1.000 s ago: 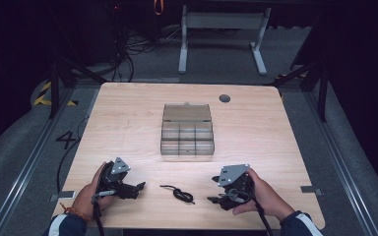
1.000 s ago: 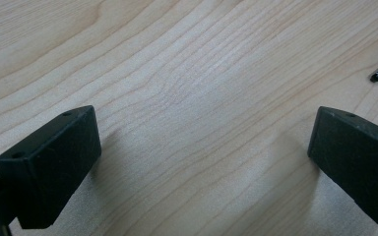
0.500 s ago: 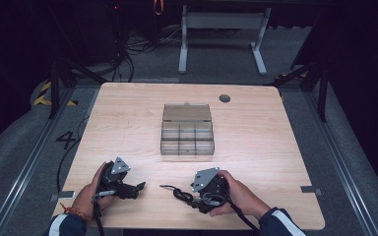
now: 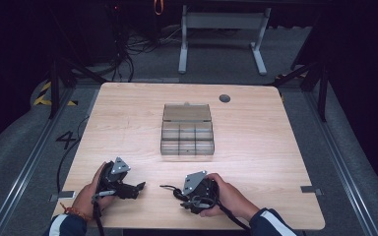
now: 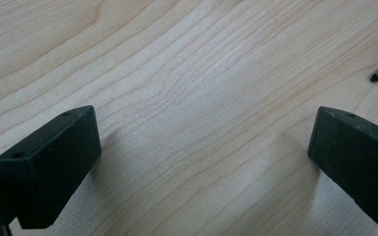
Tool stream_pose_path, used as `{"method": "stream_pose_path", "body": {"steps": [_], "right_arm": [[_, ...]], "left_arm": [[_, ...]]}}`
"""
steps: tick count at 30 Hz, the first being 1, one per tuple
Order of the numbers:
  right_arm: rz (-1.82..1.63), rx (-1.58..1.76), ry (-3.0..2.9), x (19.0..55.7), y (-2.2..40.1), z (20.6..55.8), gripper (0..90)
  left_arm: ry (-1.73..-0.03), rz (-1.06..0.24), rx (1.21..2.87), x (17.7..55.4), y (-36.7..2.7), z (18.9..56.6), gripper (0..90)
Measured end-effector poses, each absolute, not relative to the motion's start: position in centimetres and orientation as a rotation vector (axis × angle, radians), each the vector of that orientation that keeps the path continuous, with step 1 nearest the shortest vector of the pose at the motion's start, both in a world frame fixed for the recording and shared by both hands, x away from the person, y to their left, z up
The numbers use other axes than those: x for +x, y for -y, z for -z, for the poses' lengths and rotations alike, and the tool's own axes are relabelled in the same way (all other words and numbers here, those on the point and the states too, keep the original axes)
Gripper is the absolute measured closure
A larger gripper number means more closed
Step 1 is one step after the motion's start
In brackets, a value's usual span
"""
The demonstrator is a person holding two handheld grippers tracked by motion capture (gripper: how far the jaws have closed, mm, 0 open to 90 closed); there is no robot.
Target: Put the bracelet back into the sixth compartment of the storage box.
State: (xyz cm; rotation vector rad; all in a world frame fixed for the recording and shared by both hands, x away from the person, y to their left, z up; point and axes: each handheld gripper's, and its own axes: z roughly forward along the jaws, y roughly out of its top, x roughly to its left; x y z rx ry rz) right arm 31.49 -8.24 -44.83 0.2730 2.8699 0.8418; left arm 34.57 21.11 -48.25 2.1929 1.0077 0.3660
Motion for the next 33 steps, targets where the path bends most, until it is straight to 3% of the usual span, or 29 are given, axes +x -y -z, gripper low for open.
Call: {"method": "stream_pose_path", "body": {"steps": [12,33], "right_arm": [[-0.843,0.317,-2.895,31.8,8.3,45.0,74.0],[-0.837,0.279,-2.841,31.7,11.6,42.5,76.3]], "left_arm": [[-1.008,-0.366,2.192,34.6,-21.1,48.3,0.0],[-1.008,-0.365,2.192,34.6,-21.1,48.3,0.0]]}}
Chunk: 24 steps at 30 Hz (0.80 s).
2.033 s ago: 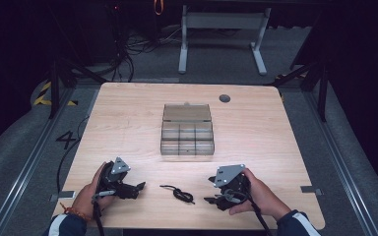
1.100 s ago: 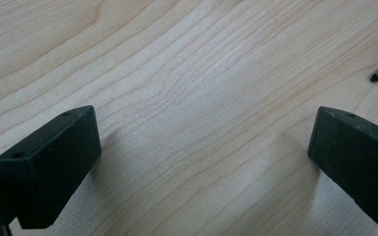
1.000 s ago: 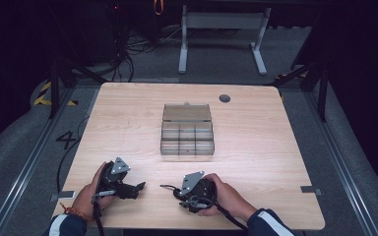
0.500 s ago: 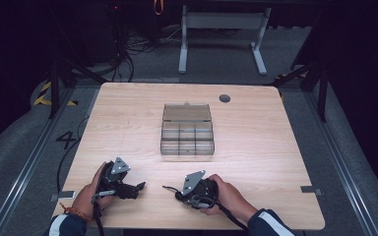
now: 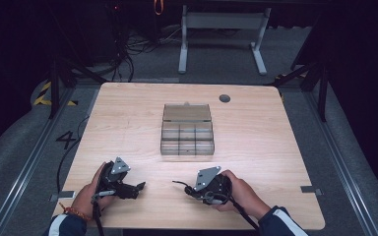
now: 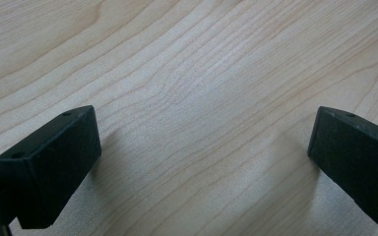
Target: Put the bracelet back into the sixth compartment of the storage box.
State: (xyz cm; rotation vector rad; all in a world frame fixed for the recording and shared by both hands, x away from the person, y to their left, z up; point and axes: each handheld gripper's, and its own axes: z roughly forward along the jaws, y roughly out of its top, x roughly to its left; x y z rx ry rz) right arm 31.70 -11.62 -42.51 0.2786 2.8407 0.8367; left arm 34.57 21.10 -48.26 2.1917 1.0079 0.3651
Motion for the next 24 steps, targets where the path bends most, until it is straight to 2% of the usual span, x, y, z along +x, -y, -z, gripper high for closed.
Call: {"method": "stream_pose_path", "body": {"steps": [24], "right_arm": [[-0.901,0.406,-2.728,33.4,17.1,38.9,76.3]], "left_arm": [[-1.008,-0.366,2.192,34.6,-21.1,48.3,0.0]]}}
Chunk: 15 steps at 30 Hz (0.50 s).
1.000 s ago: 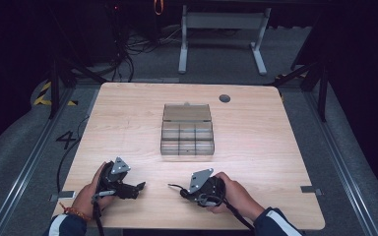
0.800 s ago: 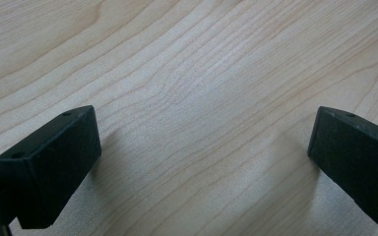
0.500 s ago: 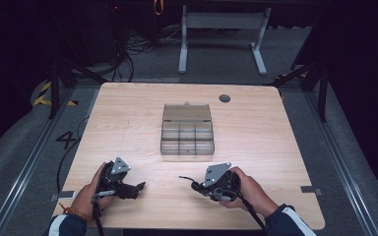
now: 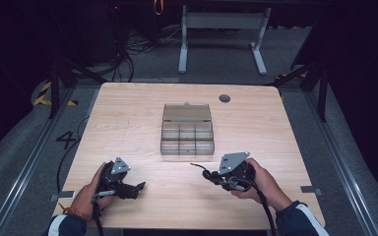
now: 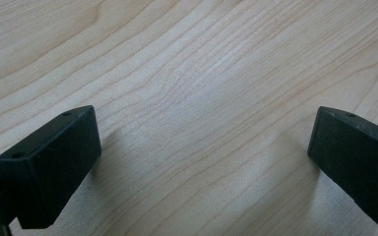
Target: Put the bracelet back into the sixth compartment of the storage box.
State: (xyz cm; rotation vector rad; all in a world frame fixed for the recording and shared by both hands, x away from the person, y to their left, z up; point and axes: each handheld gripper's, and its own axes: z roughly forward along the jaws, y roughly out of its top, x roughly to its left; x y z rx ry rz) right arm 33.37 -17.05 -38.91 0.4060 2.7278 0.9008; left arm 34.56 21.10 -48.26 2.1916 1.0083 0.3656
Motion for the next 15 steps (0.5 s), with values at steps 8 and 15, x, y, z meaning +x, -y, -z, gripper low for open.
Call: {"method": "stream_pose_path", "body": {"steps": [8,15], "right_arm": [[-0.901,0.431,-2.685,35.0,17.6,37.5,76.3],[-0.879,0.462,-2.675,37.4,17.4,36.6,76.3]], "left_arm": [[-1.008,-0.366,2.192,34.6,-21.1,48.3,0.0],[-1.008,-0.365,2.191,34.6,-21.1,48.3,0.0]]}}
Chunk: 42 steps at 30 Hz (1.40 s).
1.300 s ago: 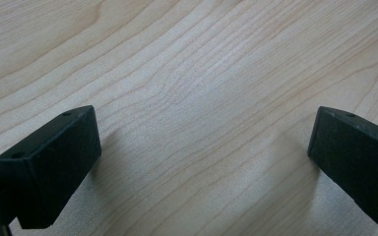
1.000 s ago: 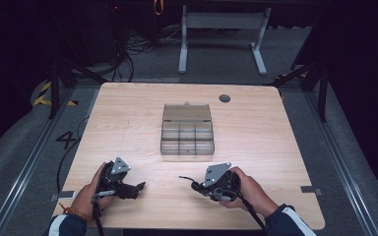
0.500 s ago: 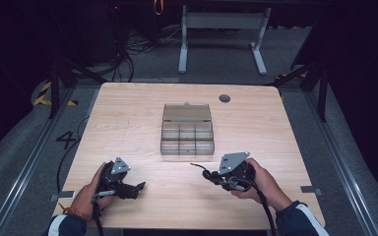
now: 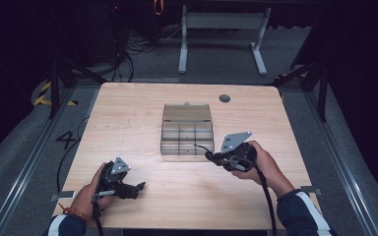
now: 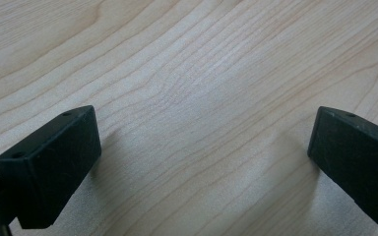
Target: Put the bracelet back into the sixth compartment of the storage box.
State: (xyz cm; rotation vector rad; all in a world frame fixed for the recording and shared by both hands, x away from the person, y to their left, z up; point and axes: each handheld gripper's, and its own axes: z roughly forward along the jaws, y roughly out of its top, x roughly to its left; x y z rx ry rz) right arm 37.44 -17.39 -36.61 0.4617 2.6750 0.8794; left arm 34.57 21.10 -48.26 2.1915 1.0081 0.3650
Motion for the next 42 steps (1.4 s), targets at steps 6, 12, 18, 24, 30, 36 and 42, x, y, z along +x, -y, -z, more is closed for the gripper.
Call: {"method": "stream_pose_path", "body": {"steps": [6,12,18,24,30,36,42], "right_arm": [[-0.839,0.484,-2.693,39.4,17.2,36.5,76.3],[-0.809,0.492,-2.710,40.9,16.7,36.5,76.3],[-0.786,0.505,-2.735,42.4,16.1,36.8,76.2],[-0.733,0.533,-2.765,43.9,14.9,37.7,76.2],[-0.689,0.560,-2.782,45.3,14.1,38.7,76.2],[-0.630,0.585,-2.789,46.3,13.6,39.5,76.1],[-0.598,0.595,-2.807,46.9,13.1,40.0,76.0]], "left_arm": [[-1.008,-0.365,2.192,34.6,-21.1,48.3,0.0],[-1.008,-0.365,2.192,34.6,-21.1,48.3,0.0],[-1.008,-0.365,2.191,34.6,-21.1,48.3,0.1],[-1.008,-0.365,2.192,34.6,-21.1,48.3,0.0],[-1.008,-0.366,2.192,34.6,-21.1,48.3,0.0],[-1.008,-0.365,2.192,34.6,-21.1,48.3,0.0],[-1.008,-0.366,2.192,34.6,-21.1,48.3,0.0]]}}
